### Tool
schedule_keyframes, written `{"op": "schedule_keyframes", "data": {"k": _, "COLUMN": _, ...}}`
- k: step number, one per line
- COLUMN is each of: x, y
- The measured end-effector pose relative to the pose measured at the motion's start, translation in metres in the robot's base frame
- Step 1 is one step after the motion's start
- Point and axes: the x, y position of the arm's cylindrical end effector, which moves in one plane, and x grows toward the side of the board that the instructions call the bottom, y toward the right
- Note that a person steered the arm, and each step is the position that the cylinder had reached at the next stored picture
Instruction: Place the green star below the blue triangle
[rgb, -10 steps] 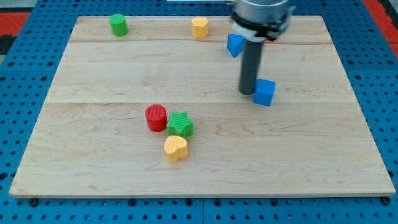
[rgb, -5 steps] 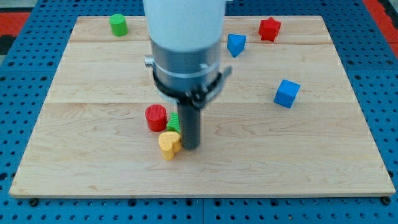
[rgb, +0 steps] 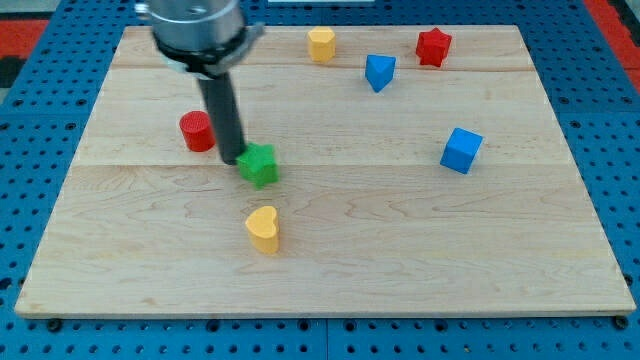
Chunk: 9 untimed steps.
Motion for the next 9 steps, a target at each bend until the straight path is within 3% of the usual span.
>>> {"op": "schedule_keyframes", "data": {"k": 1, "x": 0.02, "y": -0.024}}
{"op": "schedule_keyframes", "data": {"k": 2, "x": 0.052, "y": -0.013}}
{"op": "schedule_keyframes", "data": {"k": 3, "x": 0.049, "y": 0.007}}
{"op": "schedule_keyframes", "data": {"k": 5, "x": 0.001, "y": 0.027}}
{"op": "schedule_keyframes", "data": {"k": 7, "x": -0.046, "y": 0.118}}
{"op": "schedule_keyframes", "data": {"k": 9, "x": -0.054, "y": 0.136}}
